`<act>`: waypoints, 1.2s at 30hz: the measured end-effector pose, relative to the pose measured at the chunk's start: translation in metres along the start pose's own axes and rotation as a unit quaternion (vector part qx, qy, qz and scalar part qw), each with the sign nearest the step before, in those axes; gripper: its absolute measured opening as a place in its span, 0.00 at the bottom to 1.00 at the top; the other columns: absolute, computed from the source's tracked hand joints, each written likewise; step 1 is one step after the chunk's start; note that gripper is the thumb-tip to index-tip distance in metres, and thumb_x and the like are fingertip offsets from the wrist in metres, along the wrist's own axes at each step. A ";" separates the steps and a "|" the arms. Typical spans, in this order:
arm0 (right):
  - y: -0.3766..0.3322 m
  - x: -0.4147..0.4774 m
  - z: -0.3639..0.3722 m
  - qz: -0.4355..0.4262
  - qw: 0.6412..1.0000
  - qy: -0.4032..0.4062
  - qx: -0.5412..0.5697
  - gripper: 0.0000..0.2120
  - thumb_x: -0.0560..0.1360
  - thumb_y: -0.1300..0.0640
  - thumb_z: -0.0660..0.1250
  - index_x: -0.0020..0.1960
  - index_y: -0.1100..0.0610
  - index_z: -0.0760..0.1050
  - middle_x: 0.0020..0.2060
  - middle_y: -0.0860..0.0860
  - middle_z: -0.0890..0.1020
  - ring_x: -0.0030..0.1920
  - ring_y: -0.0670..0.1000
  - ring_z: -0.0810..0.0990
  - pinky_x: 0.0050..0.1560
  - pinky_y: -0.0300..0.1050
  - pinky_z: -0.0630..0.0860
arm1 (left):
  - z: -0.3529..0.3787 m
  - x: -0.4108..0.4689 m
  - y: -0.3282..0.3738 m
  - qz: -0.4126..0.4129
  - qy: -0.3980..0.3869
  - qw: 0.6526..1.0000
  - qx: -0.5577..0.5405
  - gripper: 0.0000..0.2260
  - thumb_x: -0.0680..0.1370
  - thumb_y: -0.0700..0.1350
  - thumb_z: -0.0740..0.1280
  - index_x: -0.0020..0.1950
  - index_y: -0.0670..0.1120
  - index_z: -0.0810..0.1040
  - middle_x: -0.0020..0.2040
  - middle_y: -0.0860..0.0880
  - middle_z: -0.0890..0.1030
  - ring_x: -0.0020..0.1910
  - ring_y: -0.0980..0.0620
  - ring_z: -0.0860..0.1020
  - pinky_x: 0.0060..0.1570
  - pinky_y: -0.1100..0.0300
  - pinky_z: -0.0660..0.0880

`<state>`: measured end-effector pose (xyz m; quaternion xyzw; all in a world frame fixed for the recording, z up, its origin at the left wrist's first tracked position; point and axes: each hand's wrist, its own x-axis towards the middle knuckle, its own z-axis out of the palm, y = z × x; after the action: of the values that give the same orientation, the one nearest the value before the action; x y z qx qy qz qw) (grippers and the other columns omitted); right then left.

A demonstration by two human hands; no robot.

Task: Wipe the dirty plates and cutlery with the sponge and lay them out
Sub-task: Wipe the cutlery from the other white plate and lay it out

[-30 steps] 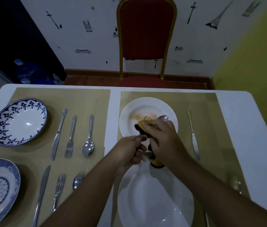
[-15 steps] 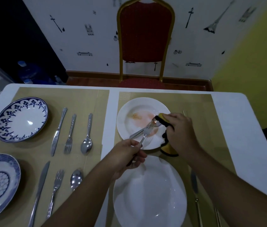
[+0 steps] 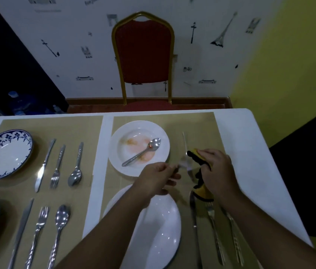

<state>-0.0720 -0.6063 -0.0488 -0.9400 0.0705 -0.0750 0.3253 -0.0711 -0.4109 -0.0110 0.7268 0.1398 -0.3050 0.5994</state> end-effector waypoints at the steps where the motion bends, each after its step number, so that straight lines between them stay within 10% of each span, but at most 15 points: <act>1: 0.006 -0.002 -0.006 -0.002 1.000 0.002 -0.007 0.23 0.71 0.71 0.62 0.62 0.55 0.78 0.57 0.51 0.78 0.58 0.54 0.71 0.59 0.43 0.70 | 0.011 0.002 0.002 -0.001 0.000 1.000 -0.013 0.10 0.81 0.50 0.67 0.54 0.46 0.84 0.46 0.49 0.88 0.43 0.51 0.85 0.37 0.59 0.79; 6: 0.039 -0.012 -0.030 0.010 1.000 -0.012 -0.010 0.23 0.72 0.70 0.62 0.64 0.55 0.77 0.58 0.50 0.77 0.58 0.53 0.68 0.57 0.39 0.67 | 0.061 0.015 0.001 0.004 0.024 0.999 -0.043 0.05 0.77 0.37 0.71 0.53 0.39 0.81 0.46 0.39 0.86 0.36 0.50 0.82 0.37 0.57 0.78; 16: 0.093 0.002 -0.041 0.016 0.998 -0.061 -0.010 0.24 0.71 0.70 0.62 0.62 0.54 0.78 0.56 0.51 0.78 0.58 0.55 0.71 0.59 0.44 0.73 | 0.112 0.079 0.001 0.017 0.098 0.994 0.038 0.06 0.78 0.44 0.72 0.50 0.42 0.83 0.40 0.42 0.85 0.29 0.55 0.80 0.28 0.64 0.76; 22: 0.099 0.036 -0.028 0.007 0.994 -0.099 -0.052 0.22 0.73 0.68 0.61 0.64 0.55 0.77 0.58 0.52 0.76 0.59 0.54 0.67 0.56 0.39 0.66 | 0.122 0.137 0.010 0.049 0.134 0.984 0.102 0.06 0.74 0.47 0.74 0.45 0.45 0.86 0.38 0.46 0.85 0.39 0.45 0.84 0.49 0.47 0.83; 25: 0.100 0.050 -0.020 0.005 0.994 -0.095 -0.062 0.21 0.73 0.68 0.61 0.64 0.56 0.77 0.58 0.54 0.74 0.59 0.54 0.67 0.55 0.43 0.70 | 0.126 0.153 0.012 0.063 0.145 0.976 0.150 0.14 0.74 0.48 0.73 0.58 0.47 0.83 0.50 0.46 0.86 0.47 0.47 0.85 0.53 0.49 0.82; 31: 0.116 0.045 0.001 0.003 0.989 -0.112 -0.094 0.24 0.70 0.70 0.64 0.64 0.55 0.76 0.53 0.57 0.72 0.53 0.58 0.68 0.48 0.54 0.76 | 0.124 0.130 -0.016 0.223 0.153 0.871 0.410 0.16 0.78 0.50 0.67 0.65 0.48 0.78 0.55 0.47 0.83 0.53 0.47 0.81 0.54 0.50 0.79; 36: 0.116 0.043 0.006 -0.005 0.989 -0.101 -0.109 0.24 0.70 0.68 0.65 0.64 0.55 0.76 0.51 0.56 0.73 0.51 0.58 0.68 0.44 0.52 0.76 | 0.130 0.117 -0.040 0.234 0.079 0.770 0.588 0.28 0.82 0.54 0.59 0.80 0.47 0.61 0.80 0.48 0.62 0.78 0.42 0.59 0.73 0.46 0.62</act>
<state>-0.0387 -0.7009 -0.1217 -0.9729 0.0402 0.0264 0.2260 -0.0393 -0.5442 -0.1264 0.9690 -0.1942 -0.1199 0.0948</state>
